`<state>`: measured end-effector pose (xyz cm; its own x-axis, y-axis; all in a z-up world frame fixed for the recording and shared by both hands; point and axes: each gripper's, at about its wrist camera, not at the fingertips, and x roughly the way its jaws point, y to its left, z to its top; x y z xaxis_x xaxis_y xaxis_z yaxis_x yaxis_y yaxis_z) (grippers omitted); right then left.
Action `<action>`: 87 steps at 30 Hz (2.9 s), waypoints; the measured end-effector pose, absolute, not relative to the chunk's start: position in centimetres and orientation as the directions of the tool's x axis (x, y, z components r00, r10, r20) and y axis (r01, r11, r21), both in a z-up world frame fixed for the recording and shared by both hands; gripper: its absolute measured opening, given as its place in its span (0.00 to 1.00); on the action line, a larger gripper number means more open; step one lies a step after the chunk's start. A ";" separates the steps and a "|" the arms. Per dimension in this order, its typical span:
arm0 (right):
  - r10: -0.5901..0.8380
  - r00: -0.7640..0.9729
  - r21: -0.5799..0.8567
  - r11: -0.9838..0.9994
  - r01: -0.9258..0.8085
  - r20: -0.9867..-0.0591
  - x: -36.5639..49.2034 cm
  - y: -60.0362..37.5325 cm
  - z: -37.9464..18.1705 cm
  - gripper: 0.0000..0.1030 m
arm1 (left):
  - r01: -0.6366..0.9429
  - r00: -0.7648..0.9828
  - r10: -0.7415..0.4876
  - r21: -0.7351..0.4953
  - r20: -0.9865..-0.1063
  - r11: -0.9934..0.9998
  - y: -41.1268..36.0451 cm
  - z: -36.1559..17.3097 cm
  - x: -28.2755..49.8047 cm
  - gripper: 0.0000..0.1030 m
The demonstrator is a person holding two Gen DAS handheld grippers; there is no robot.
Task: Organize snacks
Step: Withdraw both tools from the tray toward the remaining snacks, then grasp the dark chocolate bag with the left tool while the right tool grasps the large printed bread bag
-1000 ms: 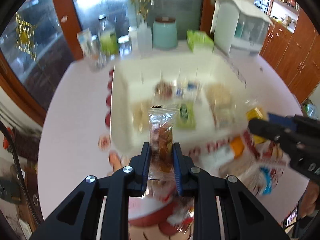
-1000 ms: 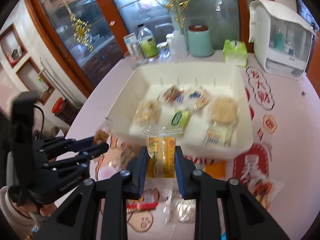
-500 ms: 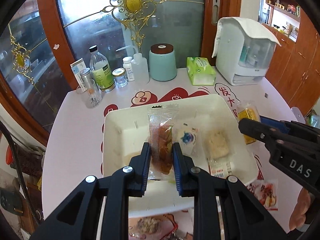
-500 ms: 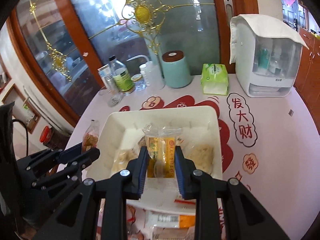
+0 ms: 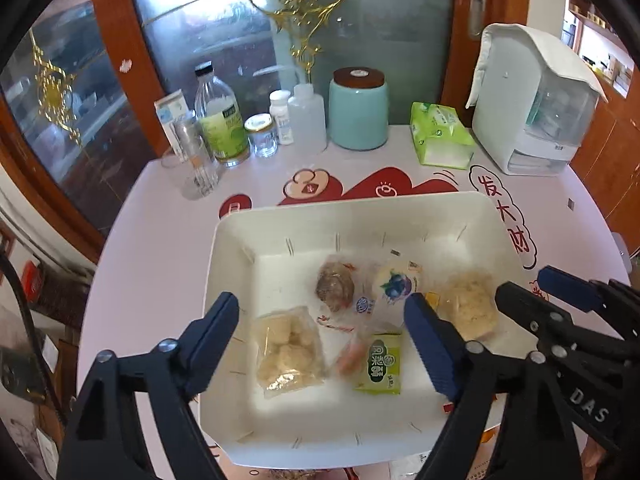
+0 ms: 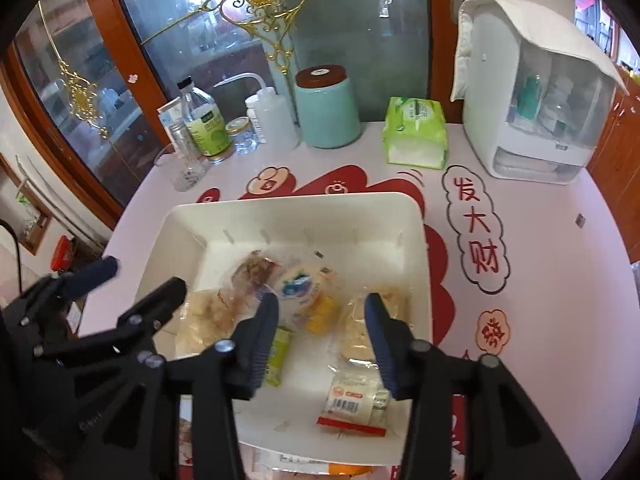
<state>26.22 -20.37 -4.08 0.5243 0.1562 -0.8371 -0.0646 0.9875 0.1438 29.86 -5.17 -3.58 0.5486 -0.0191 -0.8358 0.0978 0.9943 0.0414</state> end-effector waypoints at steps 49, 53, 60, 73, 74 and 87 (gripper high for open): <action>0.183 0.487 0.225 0.974 0.029 -0.854 7.0 -21.7 -6.3 0.67 | 0.174 0.475 -0.174 -0.101 -0.863 0.979 0.1 -7.0 10.1 0.86; 0.165 0.444 0.189 0.982 0.009 -0.881 6.7 -20.9 -8.9 0.70 | 0.152 0.440 -0.159 -0.101 -0.884 0.983 0.1 -9.5 10.0 0.86; 0.080 0.389 0.071 0.997 -0.037 -0.918 7.1 -19.2 -12.9 0.78 | 0.090 0.376 -0.138 -0.112 -0.916 0.990 0.1 -13.3 10.7 0.86; 0.004 0.344 -0.046 0.990 -0.137 -0.939 8.8 -17.3 -16.4 0.95 | -0.059 0.254 -0.162 -0.183 -0.954 0.981 0.1 -17.8 13.3 0.86; 0.008 0.340 -0.042 0.989 -0.138 -0.941 9.0 -17.4 -16.6 0.95 | -0.066 0.246 -0.163 -0.184 -0.956 0.981 -0.1 -18.1 13.5 0.86; 0.103 0.267 0.053 0.981 -0.188 -0.958 10.7 -17.8 -18.6 0.89 | -0.074 0.246 -0.044 -0.064 -0.968 0.995 -2.9 -19.4 14.3 0.59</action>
